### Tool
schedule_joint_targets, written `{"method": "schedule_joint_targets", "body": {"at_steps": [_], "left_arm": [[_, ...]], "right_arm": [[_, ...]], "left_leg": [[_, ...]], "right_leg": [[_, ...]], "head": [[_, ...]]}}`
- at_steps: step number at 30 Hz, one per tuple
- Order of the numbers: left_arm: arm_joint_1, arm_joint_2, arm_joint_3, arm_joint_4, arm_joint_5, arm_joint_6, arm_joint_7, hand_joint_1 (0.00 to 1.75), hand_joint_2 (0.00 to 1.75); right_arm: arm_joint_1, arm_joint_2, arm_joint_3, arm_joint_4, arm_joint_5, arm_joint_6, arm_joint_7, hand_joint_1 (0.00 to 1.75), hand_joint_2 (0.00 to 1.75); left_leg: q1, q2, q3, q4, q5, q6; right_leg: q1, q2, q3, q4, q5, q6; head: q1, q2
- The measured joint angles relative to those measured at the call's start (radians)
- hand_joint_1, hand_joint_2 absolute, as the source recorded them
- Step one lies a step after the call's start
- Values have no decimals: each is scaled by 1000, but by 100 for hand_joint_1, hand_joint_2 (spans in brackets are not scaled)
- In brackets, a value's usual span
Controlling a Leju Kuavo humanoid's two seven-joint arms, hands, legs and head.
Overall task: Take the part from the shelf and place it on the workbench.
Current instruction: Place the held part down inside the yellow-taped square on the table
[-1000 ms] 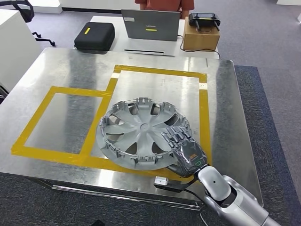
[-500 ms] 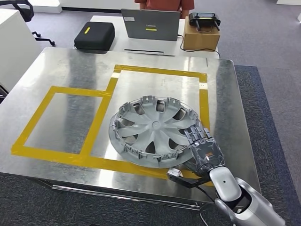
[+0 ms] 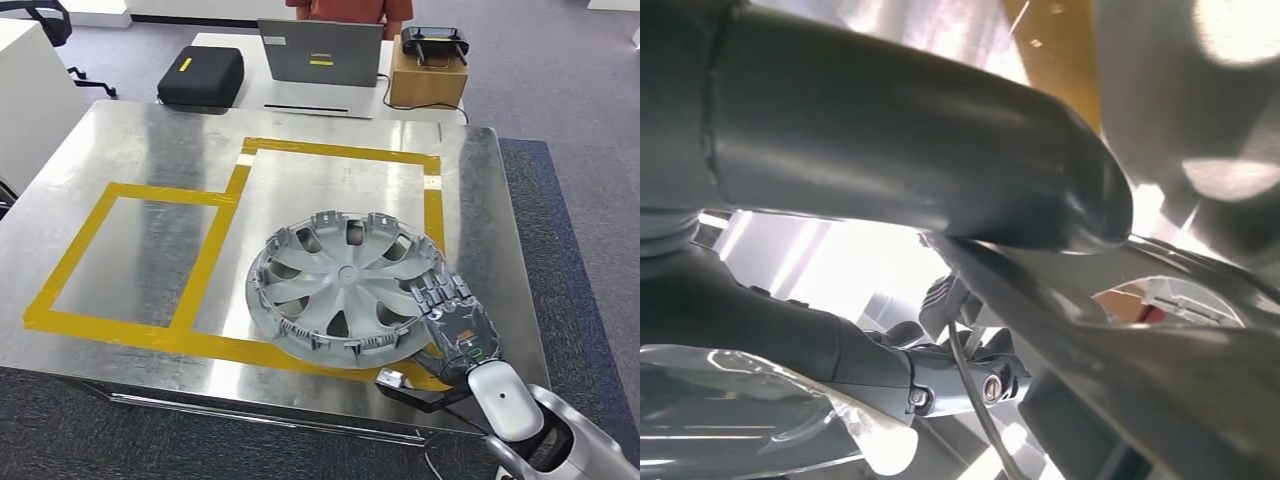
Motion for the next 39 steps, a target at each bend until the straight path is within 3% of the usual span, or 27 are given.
{"method": "schedule_joint_targets", "body": {"at_steps": [8,14,19,22,24,25,27,29,31,32,34,39], "left_arm": [[3,-4,16,6,13,0,-2,0,0],[7,-5,23,8,27,-6,-4,0,0],[7,-5,30,8,30,-7,-7,0,0],[7,-6,31,8,32,-6,-5,0,0],[8,-9,31,11,28,-3,6,0,0],[9,-10,30,13,22,-2,11,0,0],[9,-12,25,14,3,-4,15,0,0],[7,-12,15,14,-16,-9,17,0,0],[4,-12,3,14,-30,-15,19,0,0],[1,-12,-3,14,-36,-18,20,0,0],[-4,-12,-16,14,-45,-25,24,0,0],[-15,-11,-39,14,-58,-34,34,0,0]], "right_arm": [[2,-76,22,-74,5,7,0,0,0],[1,-168,34,-126,-4,8,-11,0,0],[3,-195,34,-146,2,-20,-4,0,0],[27,-194,24,-158,49,-104,21,0,0],[59,-179,-4,-171,115,-251,13,0,0],[76,-164,-26,-177,152,-364,-19,0,0],[109,-99,-100,-185,206,-645,-194,0,0],[139,9,-202,-188,222,-873,-498,0,0],[150,106,-279,-187,222,-934,-776,0,0],[149,138,-301,-186,221,-929,-859,0,0],[134,181,-326,-183,220,-909,-892,0,0],[90,232,-328,-179,221,-901,-808,0,0]], "left_leg": [[0,0,0,0,0,1],[0,0,0,0,0,1],[0,0,0,0,0,1],[0,0,0,0,0,1],[0,0,-1,0,0,1],[0,0,-1,0,0,1],[1,0,-1,0,-1,1],[2,0,-1,0,-1,0],[3,0,-2,0,-1,0],[3,0,-3,0,-1,0],[3,0,-3,0,0,-1],[3,1,-3,0,2,-2]], "right_leg": [[0,0,0,0,0,0],[0,0,0,0,0,0],[0,0,0,0,0,0],[0,-1,0,0,0,0],[0,-1,0,0,0,0],[0,0,-1,0,0,0],[1,0,-1,0,0,0],[3,0,-1,0,0,-1],[3,0,0,0,-1,-1],[3,0,0,0,-1,-1],[3,0,0,0,0,-1],[3,0,-1,0,2,-2]], "head": [[0,0],[0,0],[0,0],[0,0],[0,0],[0,0],[0,0],[0,0],[-1,0],[-1,0],[-2,0],[-2,0]]}}
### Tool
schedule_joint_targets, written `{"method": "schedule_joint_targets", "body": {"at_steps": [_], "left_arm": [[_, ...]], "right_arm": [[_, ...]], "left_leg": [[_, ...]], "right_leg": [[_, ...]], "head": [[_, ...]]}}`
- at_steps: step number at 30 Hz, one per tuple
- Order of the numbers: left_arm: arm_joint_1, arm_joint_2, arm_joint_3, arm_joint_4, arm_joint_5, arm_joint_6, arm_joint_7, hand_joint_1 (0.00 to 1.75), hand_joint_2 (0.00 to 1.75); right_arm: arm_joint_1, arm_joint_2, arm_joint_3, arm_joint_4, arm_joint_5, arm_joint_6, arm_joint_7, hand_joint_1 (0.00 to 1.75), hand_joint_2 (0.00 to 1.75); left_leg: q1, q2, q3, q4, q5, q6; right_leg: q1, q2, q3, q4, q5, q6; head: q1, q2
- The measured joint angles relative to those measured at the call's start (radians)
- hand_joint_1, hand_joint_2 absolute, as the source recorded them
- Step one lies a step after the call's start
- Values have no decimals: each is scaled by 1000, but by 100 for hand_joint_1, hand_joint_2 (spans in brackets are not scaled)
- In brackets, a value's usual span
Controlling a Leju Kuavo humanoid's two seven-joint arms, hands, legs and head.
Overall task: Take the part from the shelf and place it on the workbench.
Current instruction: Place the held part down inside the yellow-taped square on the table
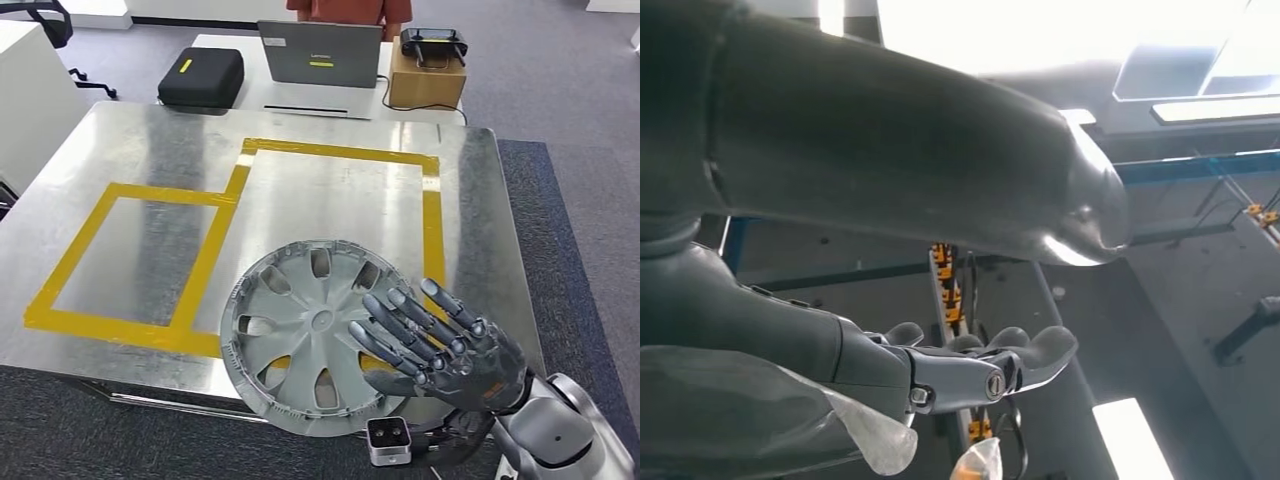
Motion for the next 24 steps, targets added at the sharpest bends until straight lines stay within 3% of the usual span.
{"method": "schedule_joint_targets", "body": {"at_steps": [13,19,24], "left_arm": [[-2,1,-19,-1,-9,-2,3,0,0],[-2,1,-23,-1,-9,1,3,0,0],[-1,3,-23,-1,-7,7,3,0,0]], "right_arm": [[-23,7,30,34,1,1,60,0,0],[-8,13,27,41,0,1,30,0,0],[11,27,15,42,0,1,0,0,0]], "left_leg": [[-1,0,0,0,0,0],[-1,0,0,1,0,0],[-5,-1,-6,10,-3,10]], "right_leg": [[-1,0,-1,0,1,0],[-1,0,-1,-1,1,1],[-5,0,-1,-3,6,9]], "head": [[0,0],[0,0],[-1,0]]}}
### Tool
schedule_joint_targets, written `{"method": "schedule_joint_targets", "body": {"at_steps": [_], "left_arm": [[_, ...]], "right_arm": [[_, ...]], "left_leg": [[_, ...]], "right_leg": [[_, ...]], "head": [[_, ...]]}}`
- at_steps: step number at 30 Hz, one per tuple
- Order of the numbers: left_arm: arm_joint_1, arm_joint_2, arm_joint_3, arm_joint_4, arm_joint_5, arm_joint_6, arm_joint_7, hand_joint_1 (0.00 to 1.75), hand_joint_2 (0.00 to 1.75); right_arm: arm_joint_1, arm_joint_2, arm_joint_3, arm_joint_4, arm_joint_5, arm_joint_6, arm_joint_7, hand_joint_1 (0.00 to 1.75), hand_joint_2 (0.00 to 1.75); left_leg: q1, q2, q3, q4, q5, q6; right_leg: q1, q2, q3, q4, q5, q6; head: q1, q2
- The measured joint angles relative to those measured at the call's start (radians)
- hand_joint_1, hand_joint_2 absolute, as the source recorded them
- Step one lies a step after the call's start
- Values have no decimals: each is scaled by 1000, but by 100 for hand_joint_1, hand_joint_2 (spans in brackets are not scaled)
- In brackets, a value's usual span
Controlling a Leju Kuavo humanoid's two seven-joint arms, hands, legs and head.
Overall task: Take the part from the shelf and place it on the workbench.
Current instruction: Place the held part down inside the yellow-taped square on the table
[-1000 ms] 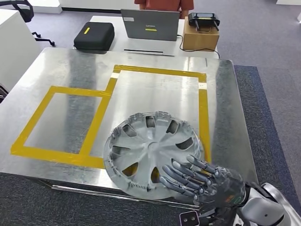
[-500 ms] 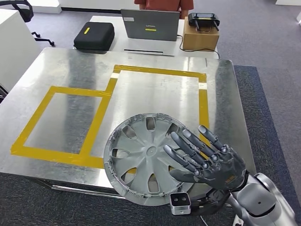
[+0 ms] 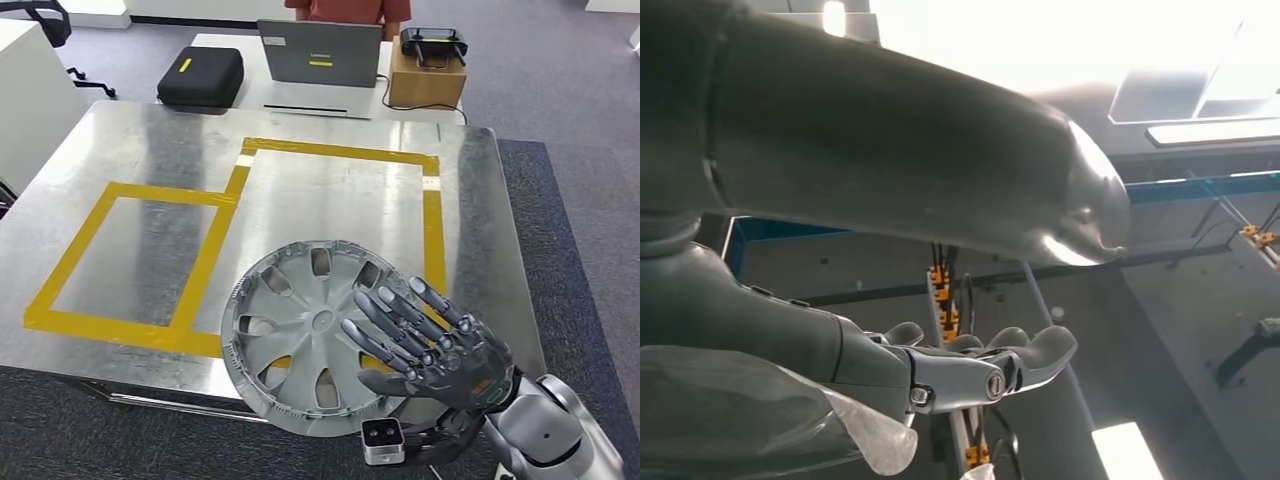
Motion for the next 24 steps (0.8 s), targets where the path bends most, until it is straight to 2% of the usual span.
{"method": "schedule_joint_targets", "body": {"at_steps": [2,3,4,5,7,8,9,10,12,13,14,15,17,18,19,21,22,23,24], "left_arm": [[1,0,0,0,1,2,0,0,0],[1,-1,0,0,3,2,0,0,0],[0,-2,0,0,4,3,0,0,0],[0,-2,0,0,6,3,0,0,0],[2,-2,0,0,8,4,0,0,0],[3,-3,0,0,8,4,0,0,0],[3,-3,0,0,8,4,0,0,0],[3,-3,0,0,9,5,0,0,0],[3,-3,0,0,9,6,-1,0,0],[3,-3,0,0,9,7,-1,0,0],[3,-3,0,0,10,8,-1,0,0],[4,-2,0,0,10,9,-1,0,0],[6,-2,0,0,12,10,-2,0,0],[8,-1,0,0,14,10,-3,0,0],[10,0,0,0,15,11,-3,0,0],[12,0,0,0,16,12,-4,0,0],[13,-1,0,0,17,13,-5,0,0],[13,-1,0,0,17,14,-5,0,0],[13,-2,0,0,17,15,-5,0,0]], "right_arm": [[8,5,-6,0,0,0,-4,0,0],[12,6,-9,-1,0,0,-6,0,0],[16,8,-12,-1,0,0,-8,0,0],[20,10,-16,-1,0,0,-10,0,0],[30,12,-24,-1,0,0,-14,0,0],[36,12,-27,-1,0,0,-15,0,0],[41,12,-30,-1,0,0,-16,0,0],[46,12,-33,-1,0,0,-17,0,0],[54,15,-40,-1,0,0,-20,0,0],[58,16,-44,-1,0,0,-20,0,0],[63,18,-49,-1,0,0,-20,0,0],[71,20,-54,-1,0,0,-20,0,0],[91,24,-64,-1,0,0,-16,0,0],[99,25,-69,-1,0,0,-12,0,0],[107,27,-74,-1,0,0,-7,0,0],[122,28,-83,-1,0,0,5,0,0],[130,29,-86,-1,0,0,11,0,0],[138,29,-89,-1,0,0,15,0,0],[145,29,-92,-1,0,0,18,0,0]], "left_leg": [[3,1,2,-9,11,8],[6,4,3,-19,21,13],[9,6,3,-28,30,19],[13,8,1,-35,37,22],[12,9,-10,-36,44,24],[13,10,-15,-34,47,23],[14,10,-21,-32,49,21],[15,10,-25,-29,51,18],[19,10,-35,-17,52,11],[19,9,-41,-9,52,5],[18,8,-47,-2,53,-2],[16,7,-53,4,56,-9],[16,7,-61,10,61,-21],[18,5,-66,17,53,-27],[19,4,-75,39,29,-32],[21,0,-107,141,-58,-41],[21,-1,-126,210,-103,-43],[22,-1,-137,266,-132,-44],[22,-1,-134,294,-138,-43]], "right_leg": [[0,1,0,-3,3,7],[1,2,-5,3,-6,11],[2,3,-17,27,-27,13],[3,3,-37,71,-60,15],[2,4,-88,202,-131,21],[0,4,-105,253,-148,24],[-2,3,-106,270,-147,27],[-4,2,-87,247,-128,30],[-9,-2,-6,114,-74,36],[-9,-3,31,53,-57,36],[-9,-3,53,13,-52,34],[-8,-2,60,0,-54,29],[-7,1,49,2,-48,12],[-8,1,43,3,-43,1],[-8,1,36,2,-36,-9],[-8,0,17,2,-20,-25],[-7,0,5,2,-11,-28],[-5,0,-7,3,-3,-29],[-3,1,-18,3,6,-29]], "head": [[0,0],[1,0],[2,0],[4,0],[7,0],[7,0],[7,0],[7,0],[7,0],[9,0],[9,0],[9,0],[8,0],[7,0],[6,0],[2,0],[1,0],[1,0],[1,0]]}}
